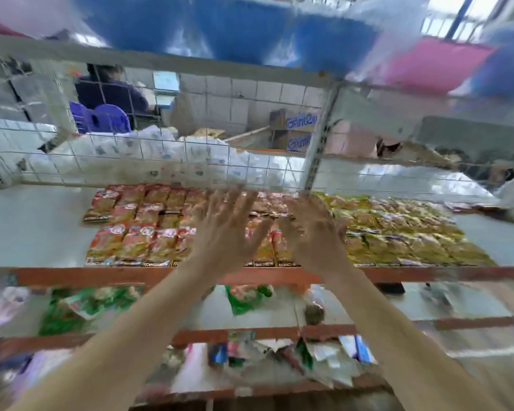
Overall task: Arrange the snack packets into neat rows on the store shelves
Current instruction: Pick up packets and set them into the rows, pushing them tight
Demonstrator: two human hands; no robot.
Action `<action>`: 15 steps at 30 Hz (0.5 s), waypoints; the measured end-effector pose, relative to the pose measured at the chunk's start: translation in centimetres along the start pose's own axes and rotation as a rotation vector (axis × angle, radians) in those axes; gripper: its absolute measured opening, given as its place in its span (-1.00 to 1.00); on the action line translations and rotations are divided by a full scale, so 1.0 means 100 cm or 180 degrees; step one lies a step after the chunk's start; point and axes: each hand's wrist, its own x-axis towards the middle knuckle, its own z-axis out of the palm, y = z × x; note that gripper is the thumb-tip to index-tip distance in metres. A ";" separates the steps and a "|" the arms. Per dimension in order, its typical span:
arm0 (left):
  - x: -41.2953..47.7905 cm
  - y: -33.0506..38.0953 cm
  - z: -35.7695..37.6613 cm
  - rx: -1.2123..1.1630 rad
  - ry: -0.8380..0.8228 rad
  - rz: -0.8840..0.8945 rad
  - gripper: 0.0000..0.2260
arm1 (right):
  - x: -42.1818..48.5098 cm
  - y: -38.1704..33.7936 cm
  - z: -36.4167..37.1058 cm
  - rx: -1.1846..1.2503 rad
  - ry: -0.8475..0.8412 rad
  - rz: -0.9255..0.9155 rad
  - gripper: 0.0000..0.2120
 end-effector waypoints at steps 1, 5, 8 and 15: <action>-0.004 0.015 0.002 -0.0010 0.0000 0.0045 -0.30 | -0.007 0.007 -0.009 0.0027 0.0049 -0.0028 -0.52; -0.012 0.052 0.013 0.0128 -0.0156 0.0286 -0.32 | -0.029 0.036 -0.029 0.0012 -0.0002 0.0081 -0.49; -0.013 0.065 0.020 0.0158 -0.0224 0.0369 -0.34 | -0.041 0.055 -0.033 0.0154 -0.0173 0.0314 -0.45; -0.002 0.070 0.050 0.0198 -0.0384 0.0524 -0.27 | -0.052 0.079 -0.023 0.0181 -0.0217 0.0545 -0.34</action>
